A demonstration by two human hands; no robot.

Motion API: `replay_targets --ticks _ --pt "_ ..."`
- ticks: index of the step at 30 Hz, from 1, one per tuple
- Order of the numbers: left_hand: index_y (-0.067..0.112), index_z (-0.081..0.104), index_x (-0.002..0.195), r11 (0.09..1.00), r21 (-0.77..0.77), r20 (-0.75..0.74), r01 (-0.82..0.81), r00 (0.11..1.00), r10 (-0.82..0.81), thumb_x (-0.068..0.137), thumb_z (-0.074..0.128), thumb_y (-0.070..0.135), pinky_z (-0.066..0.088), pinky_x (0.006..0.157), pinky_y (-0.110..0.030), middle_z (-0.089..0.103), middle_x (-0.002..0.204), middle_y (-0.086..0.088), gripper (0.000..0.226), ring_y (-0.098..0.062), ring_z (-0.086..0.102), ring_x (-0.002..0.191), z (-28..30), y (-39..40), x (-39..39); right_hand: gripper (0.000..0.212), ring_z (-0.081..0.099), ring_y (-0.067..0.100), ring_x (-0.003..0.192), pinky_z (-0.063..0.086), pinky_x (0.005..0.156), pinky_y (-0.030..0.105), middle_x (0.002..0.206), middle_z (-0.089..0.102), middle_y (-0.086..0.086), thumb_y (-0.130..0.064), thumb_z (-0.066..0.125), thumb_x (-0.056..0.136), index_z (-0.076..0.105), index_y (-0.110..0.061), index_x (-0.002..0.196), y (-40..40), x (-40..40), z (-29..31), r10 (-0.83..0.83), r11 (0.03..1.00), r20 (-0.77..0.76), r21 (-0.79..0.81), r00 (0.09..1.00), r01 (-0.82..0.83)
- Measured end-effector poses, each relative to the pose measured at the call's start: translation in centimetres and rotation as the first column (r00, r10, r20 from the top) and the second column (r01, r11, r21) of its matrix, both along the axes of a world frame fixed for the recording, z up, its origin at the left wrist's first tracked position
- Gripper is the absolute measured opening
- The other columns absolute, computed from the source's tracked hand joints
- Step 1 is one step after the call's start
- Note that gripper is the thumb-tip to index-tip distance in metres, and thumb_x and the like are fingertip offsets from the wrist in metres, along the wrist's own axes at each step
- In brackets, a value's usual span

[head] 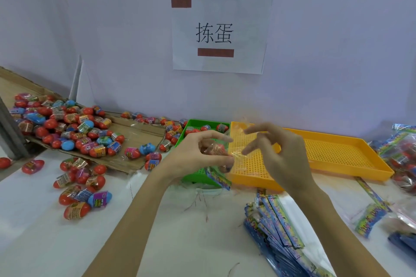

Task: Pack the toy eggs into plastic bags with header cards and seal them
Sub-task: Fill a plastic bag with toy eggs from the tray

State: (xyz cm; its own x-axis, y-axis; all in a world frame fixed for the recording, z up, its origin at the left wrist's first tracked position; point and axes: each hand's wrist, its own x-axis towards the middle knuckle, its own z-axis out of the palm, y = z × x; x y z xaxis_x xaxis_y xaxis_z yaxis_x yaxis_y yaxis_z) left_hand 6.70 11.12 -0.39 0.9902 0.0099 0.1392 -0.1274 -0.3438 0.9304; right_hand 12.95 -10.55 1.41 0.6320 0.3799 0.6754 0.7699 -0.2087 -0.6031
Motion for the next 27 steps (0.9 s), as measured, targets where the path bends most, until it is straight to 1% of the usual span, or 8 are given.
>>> replay_targets --ticks 2,5,8,10,13,16,21,27 --pt "0.043 0.073 0.115 0.997 0.0 0.007 -0.074 0.997 0.074 0.071 0.092 0.049 0.054 0.085 -0.025 0.078 0.103 0.001 0.048 -0.015 0.072 0.096 -0.3 1.2 0.1 0.024 0.073 0.013 0.073 0.058 0.075 0.037 0.075 0.077 -0.008 -0.012 0.05 0.095 0.073 -0.018 0.098 0.6 0.6 0.2 0.037 0.983 -0.076 0.182 0.996 -0.022" --pt "0.03 0.076 0.111 0.924 -0.157 0.045 -0.349 0.932 0.36 0.073 0.092 0.041 0.055 0.079 -0.026 0.078 0.098 -0.001 0.042 -0.023 0.072 0.095 -1.3 2.2 0.8 0.024 0.073 0.014 0.075 0.056 0.063 0.03 0.082 0.076 -0.003 -0.005 0.047 0.096 0.069 -0.015 0.101 2.9 3.2 0.0 -0.014 0.968 -0.232 0.239 0.973 0.071" --pt "0.016 0.074 0.106 0.707 -0.38 0.086 -0.597 0.738 0.669 0.083 0.088 0.022 0.055 0.071 -0.024 0.079 0.092 -0.002 0.028 -0.018 0.075 0.087 -2.4 3.5 1.3 0.031 0.073 0.018 0.085 0.06 0.078 0.05 0.093 0.076 0.002 0.005 0.046 0.098 0.067 -0.017 0.105 7.1 6.1 -1.3 -0.054 0.997 -0.331 -0.073 0.942 0.032" --pt "0.01 0.071 0.104 0.606 -0.447 0.067 -0.657 0.652 0.756 0.088 0.084 0.02 0.053 0.069 -0.03 0.077 0.09 -0.004 0.023 -0.019 0.071 0.079 -2.9 4.4 1.4 0.035 0.07 0.025 0.103 0.057 0.094 0.05 0.111 0.075 0.008 0.007 0.049 0.098 0.069 -0.012 0.12 10.1 7.0 -2.3 -0.006 0.942 -0.318 -0.319 0.948 -0.101" --pt "0.012 0.07 0.107 0.549 -0.475 0.033 -0.687 0.61 0.792 0.089 0.083 0.029 0.047 0.061 -0.034 0.074 0.093 -0.01 0.028 -0.02 0.063 0.07 -3.2 4.8 1.6 0.043 0.061 0.027 0.123 0.047 0.108 0.043 0.131 0.067 0.01 -0.002 0.066 0.094 0.064 -0.012 0.136 14.0 7.4 -3.4 0.045 0.806 -0.177 -0.575 0.983 -0.14" --pt "0.011 0.071 0.107 0.564 -0.455 0.092 -0.689 0.594 0.799 0.085 0.087 0.026 0.06 0.078 -0.039 0.077 0.097 -0.009 0.03 -0.023 0.074 0.088 -3.0 4.6 1.6 0.043 0.055 0.034 0.121 0.048 0.1 0.044 0.129 0.056 0.013 -0.001 0.069 0.091 0.063 -0.011 0.133 16.0 7.2 -3.9 -0.047 0.753 -0.006 -0.657 0.999 0.032" --pt "0.01 0.072 0.105 0.593 -0.456 0.132 -0.663 0.609 0.782 0.08 0.09 0.023 0.055 0.075 -0.019 0.079 0.088 0.005 0.034 -0.006 0.074 0.083 -2.8 4.2 1.5 0.04 0.055 0.034 0.115 0.049 0.099 0.041 0.13 0.046 0.015 0.009 0.064 0.091 0.059 -0.007 0.127 15.4 6.1 -4.1 -0.085 0.786 -0.04 -0.617 0.996 0.043" --pt "0.023 0.069 0.104 0.736 -0.291 0.195 -0.612 0.715 0.672 0.073 0.095 0.026 0.049 0.067 -0.008 0.077 0.087 0.005 0.041 0.002 0.071 0.078 -2.4 3.0 1.4 0.022 0.062 0.004 0.093 0.055 0.085 0.021 0.113 0.055 0.005 -0.011 0.064 0.099 0.069 -0.02 0.119 7.4 2.7 -4.6 -0.09 0.994 -0.116 -0.071 0.989 0.082"
